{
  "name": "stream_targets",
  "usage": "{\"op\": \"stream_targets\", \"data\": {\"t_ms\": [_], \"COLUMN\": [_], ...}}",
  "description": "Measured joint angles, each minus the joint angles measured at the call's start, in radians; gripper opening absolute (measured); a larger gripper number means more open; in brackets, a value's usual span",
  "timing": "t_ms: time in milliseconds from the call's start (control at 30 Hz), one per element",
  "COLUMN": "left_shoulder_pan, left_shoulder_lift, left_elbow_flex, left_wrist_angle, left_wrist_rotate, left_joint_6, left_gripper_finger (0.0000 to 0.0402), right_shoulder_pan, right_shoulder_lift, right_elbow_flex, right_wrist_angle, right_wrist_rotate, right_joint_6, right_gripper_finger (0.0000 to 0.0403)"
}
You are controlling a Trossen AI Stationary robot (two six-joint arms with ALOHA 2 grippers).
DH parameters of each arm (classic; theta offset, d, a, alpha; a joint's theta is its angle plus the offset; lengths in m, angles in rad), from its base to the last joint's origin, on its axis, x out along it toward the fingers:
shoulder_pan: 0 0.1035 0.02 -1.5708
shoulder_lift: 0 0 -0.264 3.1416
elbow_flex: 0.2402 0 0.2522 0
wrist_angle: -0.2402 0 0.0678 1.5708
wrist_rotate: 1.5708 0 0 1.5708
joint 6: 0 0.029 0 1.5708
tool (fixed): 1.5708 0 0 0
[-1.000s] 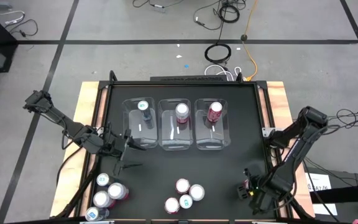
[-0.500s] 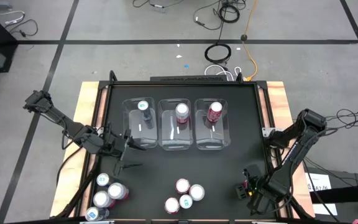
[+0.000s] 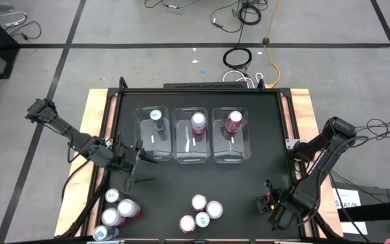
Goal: Sort soda cans
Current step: Put the red-white soda can into the right transparent bin
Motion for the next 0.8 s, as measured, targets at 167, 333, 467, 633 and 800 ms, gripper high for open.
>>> {"op": "stream_targets", "data": {"t_ms": [167,333,467,633,800], "left_shoulder_pan": [0.032,0.084,0.131,0.2,0.253], "left_shoulder_lift": [-0.013,-0.063,-0.127,-0.213,-0.263], "left_elbow_flex": [0.0,0.0,0.0,0.0,0.0], "left_wrist_angle": [-0.004,-0.005,-0.071,-0.137,-0.171], "left_wrist_rotate": [0.0,0.0,0.0,-0.006,-0.007], "left_joint_6": [0.0,0.012,0.105,0.132,0.17], "left_gripper_finger": [0.0295,0.0295,0.0295,0.0295,0.0295], "right_shoulder_pan": [-0.051,-0.145,-0.269,-0.46,-0.649], "right_shoulder_lift": [0.0,0.0,0.0,0.0,0.0], "right_elbow_flex": [0.135,0.273,0.352,0.394,0.394], "right_wrist_angle": [-0.184,-0.329,-0.326,-0.312,-0.239], "right_wrist_rotate": [0.056,0.201,0.278,0.322,0.315], "right_joint_6": [-0.058,-0.122,-0.293,-0.513,-0.71], "right_gripper_finger": [0.0302,0.0306,0.0307,0.0306,0.0307]}}
